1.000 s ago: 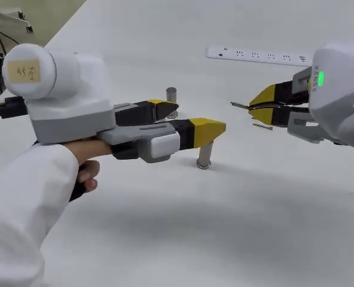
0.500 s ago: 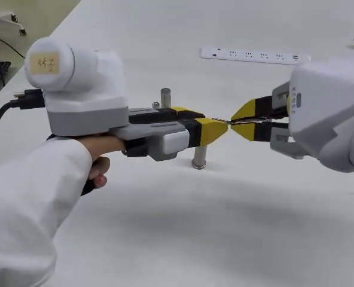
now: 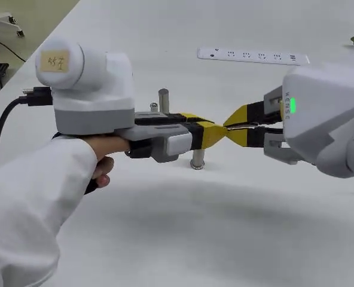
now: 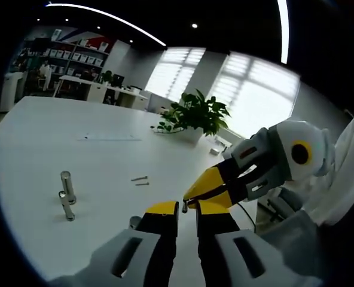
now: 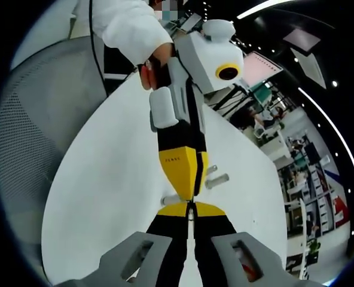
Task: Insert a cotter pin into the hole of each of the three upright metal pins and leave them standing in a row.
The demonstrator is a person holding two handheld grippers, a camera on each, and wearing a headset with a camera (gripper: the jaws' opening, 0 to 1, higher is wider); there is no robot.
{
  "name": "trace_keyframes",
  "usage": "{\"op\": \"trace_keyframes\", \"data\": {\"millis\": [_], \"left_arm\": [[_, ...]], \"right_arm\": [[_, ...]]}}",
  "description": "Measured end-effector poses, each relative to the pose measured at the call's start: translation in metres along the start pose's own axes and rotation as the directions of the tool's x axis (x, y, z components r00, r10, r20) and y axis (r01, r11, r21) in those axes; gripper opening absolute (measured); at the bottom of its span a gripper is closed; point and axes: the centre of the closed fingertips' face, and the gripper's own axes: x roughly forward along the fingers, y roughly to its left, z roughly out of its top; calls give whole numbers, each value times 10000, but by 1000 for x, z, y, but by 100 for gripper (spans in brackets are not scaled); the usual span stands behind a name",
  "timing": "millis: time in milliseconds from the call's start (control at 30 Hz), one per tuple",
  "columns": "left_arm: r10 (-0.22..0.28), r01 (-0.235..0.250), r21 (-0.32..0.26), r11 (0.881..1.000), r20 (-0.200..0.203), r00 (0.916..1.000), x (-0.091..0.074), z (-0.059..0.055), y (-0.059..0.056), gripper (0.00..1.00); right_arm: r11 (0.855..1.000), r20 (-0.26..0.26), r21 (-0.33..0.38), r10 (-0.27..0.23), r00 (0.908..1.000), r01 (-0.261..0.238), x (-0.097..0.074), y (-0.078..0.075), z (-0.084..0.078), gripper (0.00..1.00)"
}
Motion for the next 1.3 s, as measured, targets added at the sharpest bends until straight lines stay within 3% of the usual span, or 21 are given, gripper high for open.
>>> {"op": "trace_keyframes", "data": {"millis": [600,833,1033,1300], "left_arm": [[-129,141,373,9992,-318,9994,-2,-6,0,0],[-143,137,-166,9998,-373,9992,-5,-6,-2,0],[-132,128,-124,9998,-314,9994,-5,-6,-4,0],[-199,191,-177,9997,-492,9986,-6,-13,-7,0]], "right_arm": [[9999,152,-15,125,9998,-125,0,6,4,0],[9999,315,20,120,9994,-120,-3,8,7,0],[9999,323,141,49,9995,-54,-4,7,7,0],[9988,465,230,412,9981,-423,-2,15,8,0]]}}
